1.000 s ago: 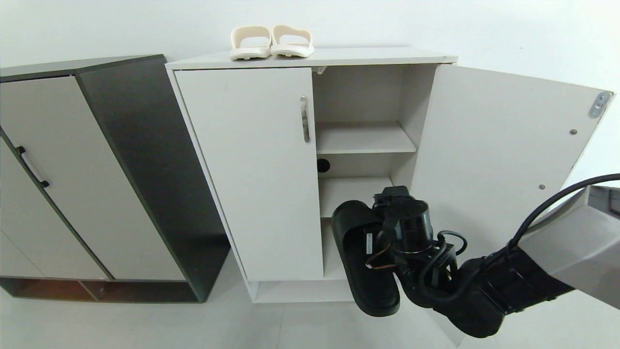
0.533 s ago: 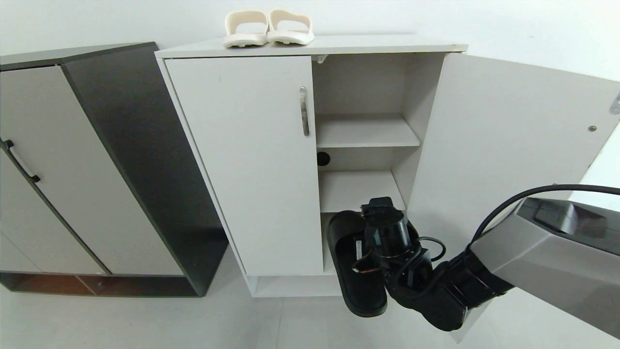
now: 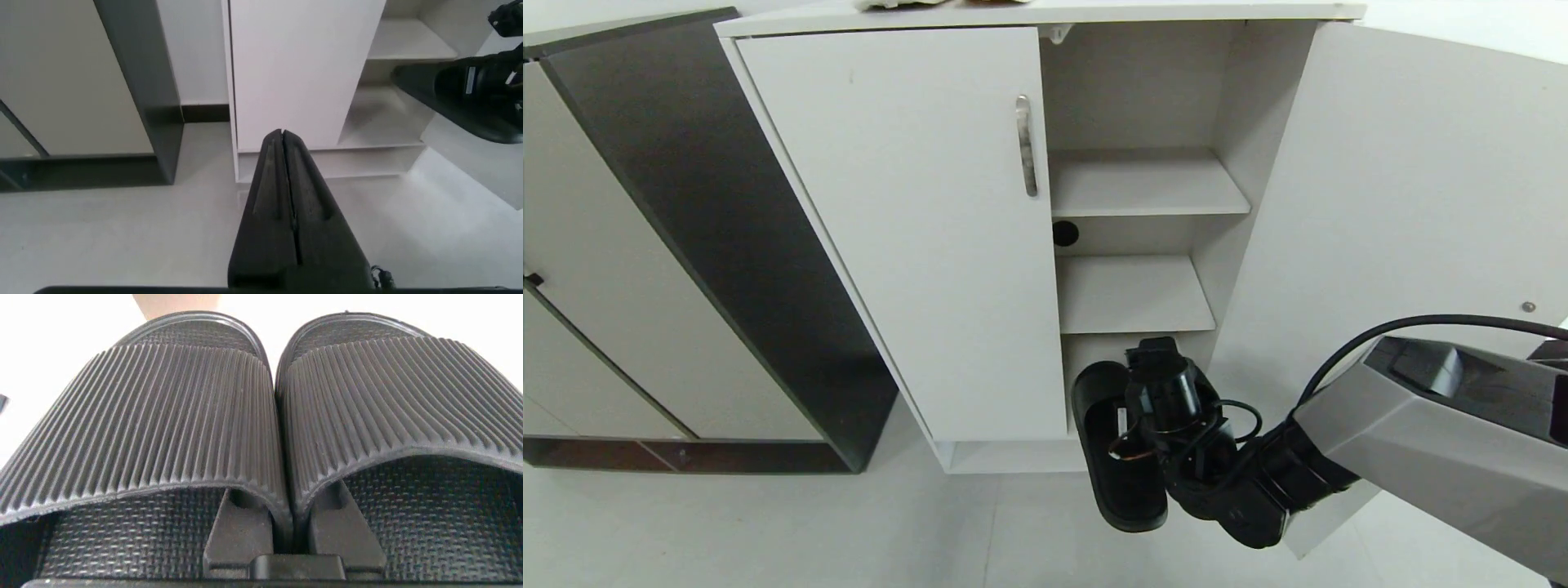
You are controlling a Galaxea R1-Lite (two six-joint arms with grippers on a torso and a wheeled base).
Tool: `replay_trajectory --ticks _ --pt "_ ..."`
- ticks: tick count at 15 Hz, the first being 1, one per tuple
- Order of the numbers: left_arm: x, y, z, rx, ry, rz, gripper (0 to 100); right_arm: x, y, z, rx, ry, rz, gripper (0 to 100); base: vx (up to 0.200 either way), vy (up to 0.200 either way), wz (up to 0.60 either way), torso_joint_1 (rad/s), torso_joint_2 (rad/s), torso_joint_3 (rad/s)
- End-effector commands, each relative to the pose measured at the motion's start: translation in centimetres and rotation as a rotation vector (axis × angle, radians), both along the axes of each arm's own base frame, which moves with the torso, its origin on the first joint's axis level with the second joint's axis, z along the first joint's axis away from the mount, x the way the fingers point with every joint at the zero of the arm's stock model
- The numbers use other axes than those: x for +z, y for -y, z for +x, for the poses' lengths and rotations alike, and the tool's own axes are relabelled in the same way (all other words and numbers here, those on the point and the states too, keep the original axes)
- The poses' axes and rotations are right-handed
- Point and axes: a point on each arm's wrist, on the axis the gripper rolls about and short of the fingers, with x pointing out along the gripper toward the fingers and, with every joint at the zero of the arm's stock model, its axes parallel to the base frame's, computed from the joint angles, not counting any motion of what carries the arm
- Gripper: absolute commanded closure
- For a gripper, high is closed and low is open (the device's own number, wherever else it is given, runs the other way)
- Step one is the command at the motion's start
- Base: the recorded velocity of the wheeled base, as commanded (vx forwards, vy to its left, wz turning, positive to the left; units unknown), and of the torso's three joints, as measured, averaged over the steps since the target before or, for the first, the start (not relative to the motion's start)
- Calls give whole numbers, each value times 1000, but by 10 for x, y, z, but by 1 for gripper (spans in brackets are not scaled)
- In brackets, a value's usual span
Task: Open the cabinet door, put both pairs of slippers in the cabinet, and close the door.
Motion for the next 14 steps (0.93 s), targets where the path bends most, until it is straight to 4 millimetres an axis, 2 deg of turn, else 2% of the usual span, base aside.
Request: replay_trajectory --ticks 1,5,8,10,13,14 --pt "0 0 0 0 -4 0 100 2 -2 2 -5 -3 15 100 0 0 0 7 2 -198" --pt "0 0 0 0 -2 -2 100 8 -2 4 -78 43 22 100 0 0 0 2 5 -186" --pt "0 0 0 0 -2 -2 100 15 -1 3 -91 152 46 100 0 0 0 -1 2 -28" --pt "0 0 0 0 -2 -3 100 11 2 6 -97 227 35 100 0 0 0 0 0 0" --pt "0 0 0 0 -2 -2 100 6 5 10 -116 236 35 100 0 0 0 0 0 0" --pt "0 0 0 0 -2 -2 100 6 5 11 -118 237 36 100 200 0 0 2 2 -2"
